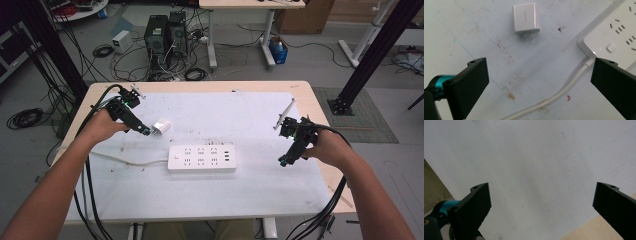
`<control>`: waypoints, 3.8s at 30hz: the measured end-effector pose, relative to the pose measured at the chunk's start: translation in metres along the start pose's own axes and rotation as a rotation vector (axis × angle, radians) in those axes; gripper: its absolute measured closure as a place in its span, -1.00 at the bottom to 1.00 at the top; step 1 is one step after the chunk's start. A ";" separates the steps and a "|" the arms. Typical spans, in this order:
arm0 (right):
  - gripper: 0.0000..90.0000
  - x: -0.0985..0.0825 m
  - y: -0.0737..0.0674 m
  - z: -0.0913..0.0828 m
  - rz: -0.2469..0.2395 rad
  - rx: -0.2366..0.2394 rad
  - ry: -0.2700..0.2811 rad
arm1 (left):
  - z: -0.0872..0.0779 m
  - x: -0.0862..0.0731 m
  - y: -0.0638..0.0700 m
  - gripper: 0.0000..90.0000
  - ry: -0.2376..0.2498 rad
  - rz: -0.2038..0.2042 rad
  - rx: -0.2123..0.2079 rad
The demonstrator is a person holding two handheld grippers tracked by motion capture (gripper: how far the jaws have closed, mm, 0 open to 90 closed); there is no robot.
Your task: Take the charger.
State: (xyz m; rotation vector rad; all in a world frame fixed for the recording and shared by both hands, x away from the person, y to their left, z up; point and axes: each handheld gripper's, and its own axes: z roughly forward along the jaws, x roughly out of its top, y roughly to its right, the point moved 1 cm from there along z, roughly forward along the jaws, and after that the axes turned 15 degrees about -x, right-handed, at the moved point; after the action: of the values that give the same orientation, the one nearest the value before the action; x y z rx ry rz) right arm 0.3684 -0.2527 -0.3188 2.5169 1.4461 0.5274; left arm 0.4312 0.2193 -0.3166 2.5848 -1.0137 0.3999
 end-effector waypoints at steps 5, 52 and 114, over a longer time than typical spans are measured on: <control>-0.98 0.004 0.002 0.003 0.019 0.003 -0.002 | 0.008 0.008 -0.009 -0.96 0.027 -0.056 0.018; -0.98 0.010 0.005 0.013 0.018 0.025 -0.057 | 0.127 0.037 -0.059 -0.67 0.001 -0.108 0.007; -0.97 -0.003 -0.017 -0.005 0.090 -0.046 -0.002 | 0.003 0.003 0.037 -0.05 0.145 0.272 -0.197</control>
State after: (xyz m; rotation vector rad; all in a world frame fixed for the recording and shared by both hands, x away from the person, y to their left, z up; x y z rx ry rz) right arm 0.3513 -0.2467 -0.3210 2.5552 1.3089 0.5660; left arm 0.4082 0.1911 -0.3111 2.2173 -1.2860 0.5187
